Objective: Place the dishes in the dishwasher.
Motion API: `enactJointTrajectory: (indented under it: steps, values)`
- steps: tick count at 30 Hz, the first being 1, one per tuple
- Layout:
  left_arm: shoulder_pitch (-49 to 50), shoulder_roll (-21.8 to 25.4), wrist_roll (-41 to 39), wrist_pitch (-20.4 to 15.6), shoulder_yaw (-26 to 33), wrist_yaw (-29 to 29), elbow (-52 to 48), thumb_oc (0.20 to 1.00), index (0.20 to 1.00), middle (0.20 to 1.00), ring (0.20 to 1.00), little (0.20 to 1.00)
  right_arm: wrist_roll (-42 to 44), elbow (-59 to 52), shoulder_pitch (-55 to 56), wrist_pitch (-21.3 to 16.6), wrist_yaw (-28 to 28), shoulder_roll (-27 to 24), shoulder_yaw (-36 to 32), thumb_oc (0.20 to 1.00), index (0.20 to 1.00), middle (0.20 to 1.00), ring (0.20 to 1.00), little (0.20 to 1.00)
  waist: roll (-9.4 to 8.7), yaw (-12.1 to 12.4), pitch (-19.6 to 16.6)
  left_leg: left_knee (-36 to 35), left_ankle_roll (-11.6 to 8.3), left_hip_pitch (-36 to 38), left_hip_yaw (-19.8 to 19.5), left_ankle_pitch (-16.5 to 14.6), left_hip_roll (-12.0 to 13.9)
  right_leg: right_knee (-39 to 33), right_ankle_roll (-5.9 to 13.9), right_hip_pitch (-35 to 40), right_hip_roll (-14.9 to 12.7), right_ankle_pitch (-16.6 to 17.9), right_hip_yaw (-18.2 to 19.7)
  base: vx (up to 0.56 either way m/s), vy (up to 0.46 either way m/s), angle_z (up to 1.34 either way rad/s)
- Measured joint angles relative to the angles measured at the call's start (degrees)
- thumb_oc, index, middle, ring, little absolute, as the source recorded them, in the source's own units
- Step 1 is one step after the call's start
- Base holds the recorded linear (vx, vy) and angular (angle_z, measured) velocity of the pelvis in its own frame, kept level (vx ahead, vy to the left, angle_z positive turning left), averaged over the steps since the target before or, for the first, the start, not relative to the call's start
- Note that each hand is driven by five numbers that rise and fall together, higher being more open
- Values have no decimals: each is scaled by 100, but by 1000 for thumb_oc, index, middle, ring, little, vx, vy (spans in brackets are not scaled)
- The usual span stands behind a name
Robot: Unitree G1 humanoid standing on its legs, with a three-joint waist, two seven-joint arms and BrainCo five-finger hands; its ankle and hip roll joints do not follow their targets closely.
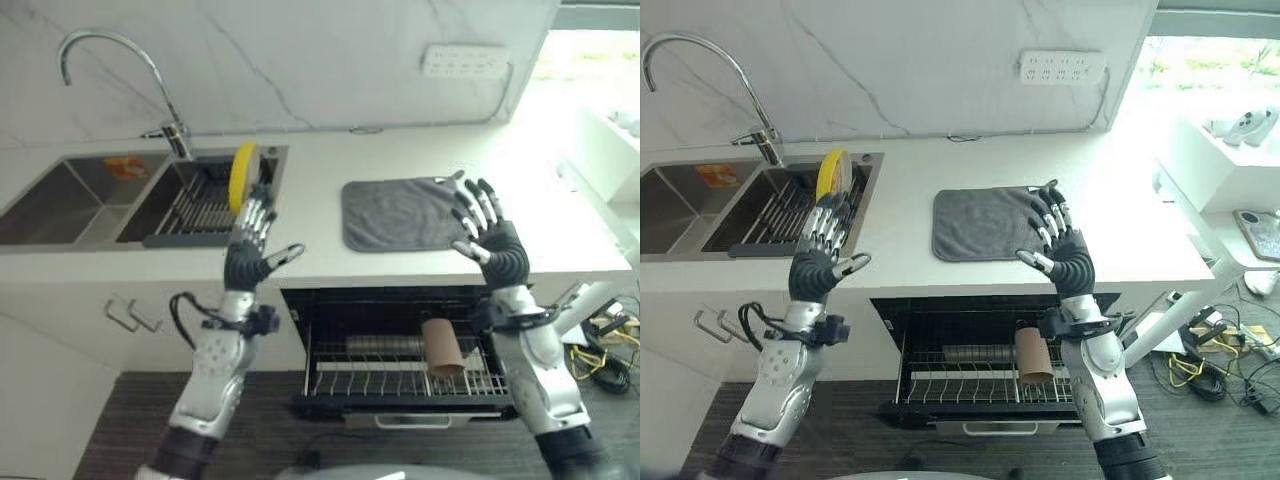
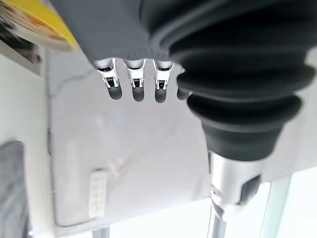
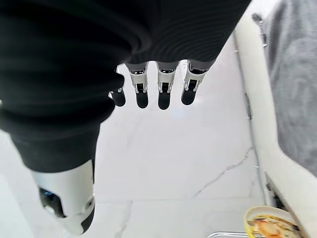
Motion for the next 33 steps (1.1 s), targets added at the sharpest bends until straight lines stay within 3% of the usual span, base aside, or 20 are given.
enactJointTrajectory:
  steps: [11,12,13,15,16,18,20,21,22,23,24,25,26,27,29,30,33]
  values:
    - [53,-12,0,20,26,-65,0,1000,1000,1000,1000,1000,-69,-104,-18,-29,-34,-62,4,1000,1000,1000,1000,1000,48,5,4,2,11,48,-5,-11,-10,1,6,68,5,-60,-27,27,6,1]
    - [99,-14,-3,20,26,-87,2,1000,1000,1000,1000,1000,-107,-112,-18,-30,-70,-68,1,1000,1000,1000,1000,1000,46,11,6,70,0,14,22,0,-23,2,9,69,-5,-72,-43,-45,167,32]
    - [84,-28,-5,21,23,-187,62,1000,1000,1000,1000,1000,-232,-108,-6,-29,-170,-95,-34,1000,1000,1000,1000,1000,-75,-44,34,659,5,-407,62,-2,-169,0,-26,35,-123,-145,-19,-51,282,65]
    - [88,-39,-3,28,22,-275,108,1000,1000,1000,1000,1000,-306,-104,-44,-27,-324,-227,-9,1000,1000,1000,1000,1000,-122,-30,100,933,8,-647,187,-52,-192,2,-211,5,-258,-73,-142,-57,516,45]
    - [133,43,-3,20,109,-303,121,1000,1000,1000,1000,1000,-398,-88,-113,-30,-425,-101,1,1000,1000,1000,1000,1000,-166,33,121,1212,-6,-638,80,-365,-27,5,-151,7,-410,-6,-48,-52,716,-24]
    - [151,111,-6,10,348,-293,53,1000,1000,1000,1000,1000,-395,-111,-201,-177,-502,-66,-62,1000,1000,1000,1000,1000,-101,-28,183,903,-156,-359,-127,-431,659,8,20,-57,-556,38,222,-67,787,-48]
    - [114,102,-21,8,418,-293,71,1000,1000,1000,1000,1000,-382,-176,-173,-195,-521,-108,-266,1000,1000,1000,1000,1000,-50,-196,223,762,-222,-210,-320,-467,1093,17,412,-104,-890,136,390,-100,1143,-33]
    - [-34,116,-25,5,419,-311,96,1000,1000,1000,1000,1000,-286,-587,11,-212,-536,-215,-538,1000,1000,1000,1000,1000,-82,-272,328,983,-768,-380,25,-678,975,17,753,-126,-1414,271,401,-68,1020,5]
    - [-371,270,-23,-102,165,-306,511,1000,1000,1000,1000,1000,20,-1129,507,-372,-595,313,-744,1000,1000,1000,1000,1000,-560,-304,610,2414,-309,-984,481,-1159,82,278,134,-398,-2308,1527,259,-44,876,9]
    - [-363,297,-15,-98,90,-323,654,1000,1000,1000,1000,1000,76,-1111,635,-370,-590,570,-700,1000,1000,1000,1000,1000,-564,-244,637,2596,-144,-1057,512,-1289,10,302,44,-466,-2416,2015,205,-85,553,22]
    - [-352,285,35,-58,-18,-376,972,1000,1000,1000,1000,1000,182,-942,840,-339,-539,863,-696,1000,1000,1000,1000,1000,-607,-296,634,2493,184,-898,593,-1357,-183,692,131,-520,-2366,1797,37,-115,853,-73]
    - [329,495,46,-38,327,-397,792,1000,1000,1000,1000,1000,207,-1007,729,-246,-294,1009,-642,1000,1000,1000,1000,1000,-579,15,634,2061,521,-626,1068,-1155,-278,1403,138,-958,-1965,1492,-512,-115,654,-44]
    - [421,462,23,-6,623,-500,803,1000,1000,1000,1000,1000,-24,-1069,692,-389,-405,696,-580,1000,1000,1000,1000,1000,-295,-82,608,1262,810,-362,904,-728,-257,2944,128,-1315,-1043,-187,-203,-48,523,-38]
    - [360,438,19,-13,702,-514,794,1000,1000,1000,1000,1000,-74,-1141,699,-402,-421,540,-492,1000,1000,1000,1000,1000,-189,-123,592,872,858,-225,800,-492,-295,3257,98,-1331,-660,-508,-158,-22,168,59]
    - [147,480,27,-34,704,-505,715,1000,1000,1000,1000,1000,-155,-1165,568,-443,-357,374,-435,1000,1000,1000,1000,1000,-130,-89,582,444,690,-93,749,-211,-473,3408,135,-1328,-133,-956,-220,13,49,38]
    - [79,472,114,-58,552,-480,477,1000,1000,1000,1000,1000,75,-741,289,-468,-293,322,-449,1000,1000,1000,1000,1000,-146,5,562,394,677,-121,800,-195,-833,2854,-216,-1147,255,-1272,-306,48,-50,9]
    - [84,416,209,-32,475,-497,459,1000,1000,1000,1000,1000,619,-375,299,-496,-86,421,-468,1000,1000,1000,1000,1000,-173,-117,513,390,681,-139,630,-187,-1003,1785,-330,-667,462,-1319,19,35,-69,25]
